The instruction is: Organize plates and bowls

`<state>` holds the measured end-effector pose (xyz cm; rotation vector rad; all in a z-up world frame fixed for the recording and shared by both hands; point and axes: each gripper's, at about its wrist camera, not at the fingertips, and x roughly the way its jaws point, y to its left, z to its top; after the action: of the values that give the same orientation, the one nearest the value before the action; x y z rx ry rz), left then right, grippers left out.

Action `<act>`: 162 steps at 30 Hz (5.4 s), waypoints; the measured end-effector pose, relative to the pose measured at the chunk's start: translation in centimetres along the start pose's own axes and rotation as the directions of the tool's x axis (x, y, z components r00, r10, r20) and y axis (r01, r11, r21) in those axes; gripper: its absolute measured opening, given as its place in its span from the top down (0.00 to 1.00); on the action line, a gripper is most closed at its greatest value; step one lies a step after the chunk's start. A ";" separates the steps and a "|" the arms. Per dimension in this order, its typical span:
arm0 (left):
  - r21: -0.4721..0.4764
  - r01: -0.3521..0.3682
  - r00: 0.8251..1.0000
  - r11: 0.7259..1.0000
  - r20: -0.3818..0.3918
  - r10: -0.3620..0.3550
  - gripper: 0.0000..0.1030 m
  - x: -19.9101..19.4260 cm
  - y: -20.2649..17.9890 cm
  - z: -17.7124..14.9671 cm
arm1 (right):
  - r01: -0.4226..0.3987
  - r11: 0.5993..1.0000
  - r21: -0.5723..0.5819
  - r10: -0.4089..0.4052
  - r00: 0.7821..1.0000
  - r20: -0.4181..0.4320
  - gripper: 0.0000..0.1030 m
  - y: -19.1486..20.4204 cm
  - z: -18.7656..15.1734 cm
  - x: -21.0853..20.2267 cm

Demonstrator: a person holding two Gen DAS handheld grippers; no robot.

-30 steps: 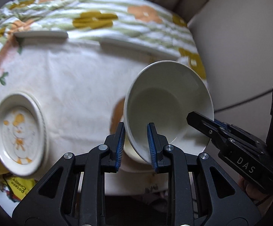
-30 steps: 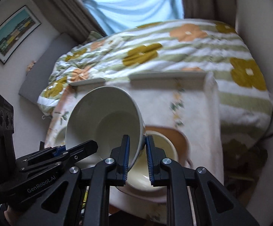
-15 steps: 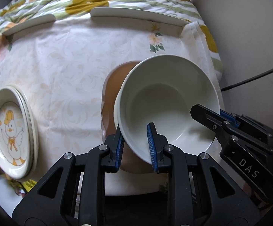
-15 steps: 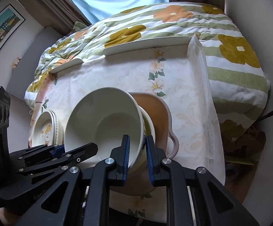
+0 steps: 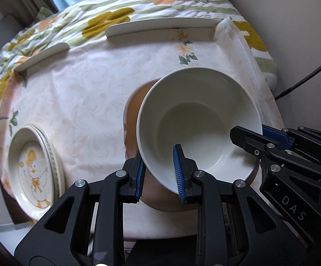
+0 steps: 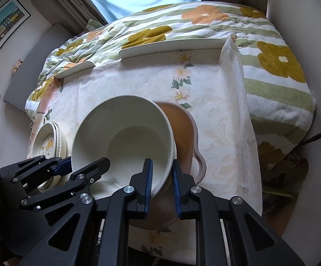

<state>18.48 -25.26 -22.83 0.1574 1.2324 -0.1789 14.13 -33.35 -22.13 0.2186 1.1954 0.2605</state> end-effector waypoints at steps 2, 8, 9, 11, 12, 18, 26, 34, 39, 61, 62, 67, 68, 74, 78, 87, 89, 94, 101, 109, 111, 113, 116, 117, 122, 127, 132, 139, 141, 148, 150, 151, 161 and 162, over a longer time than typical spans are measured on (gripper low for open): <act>0.005 -0.011 1.000 1.000 0.004 0.011 0.79 0.0 -0.1 -0.1 | 0.000 1.000 -0.004 0.000 1.000 -0.002 0.85 0.0 0.0 -0.1; 0.018 -0.036 0.999 0.999 0.008 0.036 0.79 0.1 -0.3 -0.3 | 0.002 1.000 -0.004 -0.002 1.000 -0.003 0.85 0.1 -0.1 -0.1; 0.015 -0.034 0.999 0.999 0.006 0.034 0.79 0.1 -0.1 -0.3 | 0.003 1.000 -0.008 -0.003 1.000 -0.005 0.85 0.3 -0.2 -0.1; 0.006 -0.025 1.000 1.000 0.003 0.025 0.79 0.2 0.1 -0.3 | 0.003 1.000 -0.012 -0.003 1.000 -0.004 0.85 0.4 -0.2 -0.2; 0.004 -0.024 1.000 1.000 0.003 0.024 0.79 0.2 0.2 -0.3 | 0.002 1.000 -0.015 -0.002 1.000 -0.003 0.85 0.5 -0.2 -0.2; -0.005 -0.013 1.000 1.000 0.008 0.013 0.79 0.1 0.3 -0.5 | -0.011 1.000 -0.006 0.011 1.000 0.001 0.85 0.4 -0.3 -0.3; -0.020 0.011 0.993 1.000 0.117 -0.009 0.79 -3.6 1.4 -0.6 | -0.037 0.999 0.014 0.036 0.995 0.098 0.85 -0.4 -0.1 -3.8; -0.062 -0.039 0.916 0.997 0.396 0.061 0.06 -11.1 4.3 -1.5 | 0.004 1.000 -0.024 0.002 0.968 0.249 0.65 0.4 -0.9 -9.0; -0.048 -0.062 0.884 0.997 0.461 0.077 0.00 -13.6 5.9 -2.0 | 0.039 0.998 -0.040 -0.025 0.953 0.302 0.16 0.7 -1.7 -10.3; 0.077 0.094 0.988 0.993 -0.133 -0.083 0.09 1.0 7.3 -2.1 | 0.144 0.988 -0.052 -0.148 0.983 -0.104 0.17 -1.7 -2.7 -1.4; 0.082 0.087 0.986 0.993 -0.147 -0.074 0.11 1.6 7.1 -2.0 | 0.146 0.987 -0.062 -0.152 0.982 -0.113 0.21 -1.5 -2.6 -1.1; 0.105 0.117 0.977 0.988 -0.193 -0.095 0.21 3.2 6.2 -1.4 | 0.138 0.984 -0.109 -0.157 0.969 -0.191 0.44 -1.2 -2.1 1.3; 0.111 0.117 0.975 0.987 -0.201 -0.093 0.22 3.6 5.9 -1.4 | 0.135 0.985 -0.110 -0.155 0.968 -0.198 0.46 -1.2 -2.1 1.6; 0.131 0.153 0.965 0.979 -0.235 -0.120 0.56 5.5 4.0 -1.1 | 0.060 0.994 -0.091 -0.080 0.968 -0.240 0.67 -1.6 -1.5 4.1; 0.139 0.177 0.963 0.974 -0.231 -0.142 0.67 6.2 3.6 -1.1 | 0.040 0.993 -0.115 -0.066 0.969 -0.236 0.77 -1.5 -1.5 4.9; 0.188 0.169 0.973 0.967 -0.188 -0.134 0.82 7.0 1.5 -1.1 | 0.018 0.984 -0.177 -0.054 0.978 -0.204 0.85 -0.7 -2.2 5.4; 0.201 0.152 0.979 0.968 -0.166 -0.119 0.82 6.9 1.1 -1.1 | 0.027 0.980 -0.198 -0.065 0.979 -0.192 0.85 -0.6 -2.3 5.4; 0.207 0.133 0.986 0.969 -0.124 -0.108 0.82 6.3 0.7 -1.1 | 0.039 0.976 -0.213 -0.073 0.986 -0.152 0.85 -0.7 -2.8 5.0; 0.182 0.107 0.993 0.977 -0.063 -0.097 0.82 4.5 1.3 -1.3 | 0.059 0.966 -0.253 -0.086 0.992 -0.098 0.85 -0.8 -2.6 3.0; 0.101 0.051 0.998 0.994 0.029 -0.054 0.82 -1.3 4.3 -1.5 | 0.055 0.932 -0.357 -0.069 0.997 -0.027 0.85 2.7 -0.8 -0.5; 0.076 0.034 0.998 0.997 0.047 -0.038 0.82 -2.6 5.7 -1.7 | 0.045 0.922 -0.385 -0.056 0.998 -0.017 0.85 4.5 -0.2 -0.8; 0.054 0.016 0.998 0.998 0.063 -0.019 0.82 -4.2 6.9 -2.5 | 0.035 0.911 -0.411 -0.042 0.999 -0.009 0.85 6.1 0.1 -1.2; 0.033 -0.007 0.997 0.999 0.083 0.005 0.82 -5.7 9.3 -3.5 | 0.021 0.896 -0.444 -0.025 1.000 -0.002 0.85 9.1 0.4 -1.1; 0.024 -0.017 0.996 1.000 0.089 0.015 0.82 -6.2 10.3 -3.9 | 0.018 0.890 -0.456 -0.021 1.000 -0.001 0.85 10.2 0.4 -1.1; 0.006 -0.027 0.995 1.000 0.098 0.027 0.82 -6.6 15.6 -5.2 | 0.012 0.877 -0.480 -0.009 1.000 0.009 0.85 14.7 -0.2 -0.1; 0.035 -0.010 0.997 0.999 0.075 0.008 0.82 -6.2 21.0 -7.0 | 0.006 0.901 -0.433 -0.011 1.000 -0.010 0.85 19.4 -0.7 2.1; 0.073 0.018 0.999 0.997 0.041 -0.021 0.82 -4.7 25.5 -8.9 | 0.020 0.921 -0.390 -0.032 0.999 -0.024 0.85 23.0 -1.7 4.3; 0.102 0.067 0.998 0.992 0.002 -0.067 0.82 -1.2 29.7 -10.0 | 0.060 0.940 -0.337 -0.077 0.996 -0.037 0.85 26.7 -3.3 7.5; 0.108 0.077 0.997 0.991 0.000 -0.078 0.82 -0.5 30.3 -10.3 | 0.070 0.943 -0.326 -0.087 0.996 -0.036 0.85 27.3 -3.6 8.2; 0.114 0.104 0.995 0.988 -0.015 -0.103 0.82 1.2 31.1 -10.8 | 0.101 0.948 -0.302 -0.115 0.993 -0.027 0.85 27.9 -4.0 9.7; 0.113 0.111 0.994 0.987 -0.013 -0.110 0.82 1.4 31.2 -10.9 | 0.103 0.951 -0.290 -0.116 0.993 -0.025 0.85 28.0 -4.2 10.0; 0.116 0.110 0.994 0.987 -0.009 -0.110 0.82 1.4 31.2 -10.8 | 0.104 0.953 -0.283 -0.115 0.993 -0.021 0.85 27.9 -4.2 10.0; 0.065 0.137 0.990 0.988 -0.023 -0.136 0.82 1.6 32.0 -10.6 | 0.100 0.970 -0.220 -0.106 0.994 -0.014 0.85 27.6 -4.3 9.9; 0.053 0.139 0.990 0.989 -0.022 -0.138 0.82 1.6 32.1 -10.6 | 0.100 0.973 -0.208 -0.106 0.994 -0.015 0.85 27.6 -4.3 9.9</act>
<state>16.33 8.27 -27.03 0.1210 1.2578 -0.3329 11.18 -3.96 -24.02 -0.0290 1.1918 0.2956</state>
